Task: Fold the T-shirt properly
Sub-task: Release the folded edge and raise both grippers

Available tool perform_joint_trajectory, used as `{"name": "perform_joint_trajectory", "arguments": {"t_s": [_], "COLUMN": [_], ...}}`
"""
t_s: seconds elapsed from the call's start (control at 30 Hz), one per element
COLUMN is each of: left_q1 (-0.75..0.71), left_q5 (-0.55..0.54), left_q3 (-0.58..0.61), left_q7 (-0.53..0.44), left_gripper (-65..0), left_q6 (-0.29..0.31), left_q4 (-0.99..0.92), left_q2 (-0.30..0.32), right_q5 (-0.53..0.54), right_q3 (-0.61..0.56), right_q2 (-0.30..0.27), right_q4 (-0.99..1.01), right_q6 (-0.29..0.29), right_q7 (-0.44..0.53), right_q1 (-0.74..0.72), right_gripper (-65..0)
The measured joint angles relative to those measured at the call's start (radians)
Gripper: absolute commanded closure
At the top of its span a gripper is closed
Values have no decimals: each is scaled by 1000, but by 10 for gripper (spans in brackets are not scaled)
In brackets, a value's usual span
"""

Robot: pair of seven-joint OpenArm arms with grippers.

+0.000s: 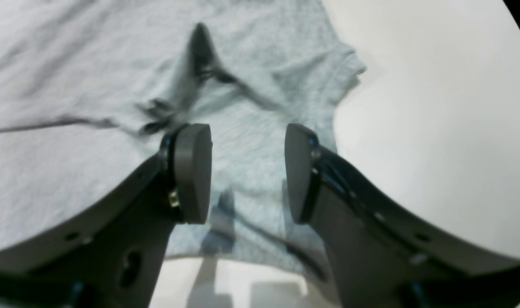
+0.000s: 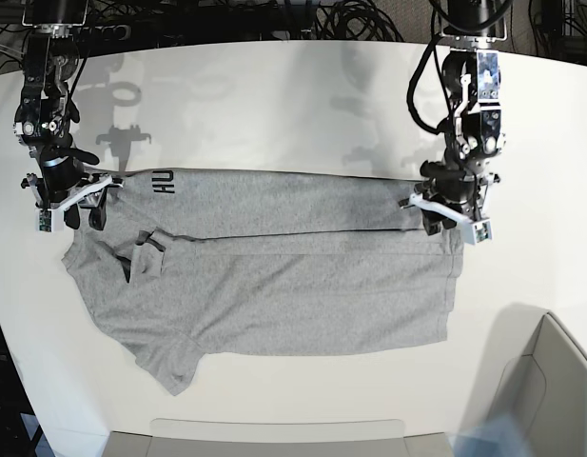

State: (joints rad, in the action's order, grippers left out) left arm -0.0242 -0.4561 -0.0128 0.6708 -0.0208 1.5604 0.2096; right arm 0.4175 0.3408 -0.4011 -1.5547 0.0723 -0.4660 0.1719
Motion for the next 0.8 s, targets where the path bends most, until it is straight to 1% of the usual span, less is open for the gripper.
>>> {"name": "perform_joint_trajectory", "arguments": {"t_s": [0.03, 0.07, 0.1, 0.13, 0.17, 0.2, 0.33, 0.4, 0.43, 0.5, 0.6, 0.77, 0.8], "left_q1": [11, 18, 23, 27, 31, 38, 66, 80, 80, 69, -6, -119, -134], "left_q5": [-4, -8, -6, -7, -7, -6, -3, -8, -8, -7, -5, -5, -4], "left_q3": [2, 5, 6, 6, 5, 5, 4, 4, 4, 3, 1, -3, -4], "left_q7": [5, 8, 13, 16, -1, 2, -49, -61, -67, -73, -86, -60, -30], "left_gripper": [-61, -21, 0, 0, 0, 0, 0, 0, 0, 0, 0, 0, 0], "left_q6": [10, 5, 6, 5, 2, 4, 3, 10, 12, 13, 17, 17, 15], "left_q4": [-32, -55, -85, -108, -126, -137, -203, -237, -244, -244, -222, -111, -89], "left_q2": [-8, -12, -13, -13, -10, -7, -5, 0, 2, 1, 4, 6, 11], "right_q5": [-2, -3, 0, 2, 3, 0, -1, 0, 2, 2, 5, 6, 5], "right_q3": [-11, -23, -37, -46, -53, -66, -119, -164, -182, -207, -206, -202, -202], "right_q2": [-2, -4, -13, -17, -17, -17, -26, -42, -49, -64, -69, -72, -72], "right_q4": [22, 32, 42, 52, 67, 90, 221, 280, 293, 296, 254, 127, 107], "right_q6": [-6, -9, -4, 0, -1, -2, -2, -5, -5, -9, -16, -21, -21], "right_q7": [-1, -4, -2, 0, 3, 3, 0, 2, 23, 31, 67, 75, 74], "right_q1": [-15, -20, -24, -25, -29, -39, -97, -127, -131, -130, -68, 72, 95], "right_gripper": [-174, -135, -89, -50, -17, -1, -13, -19, -18, -18, -18, -18, -18]}}
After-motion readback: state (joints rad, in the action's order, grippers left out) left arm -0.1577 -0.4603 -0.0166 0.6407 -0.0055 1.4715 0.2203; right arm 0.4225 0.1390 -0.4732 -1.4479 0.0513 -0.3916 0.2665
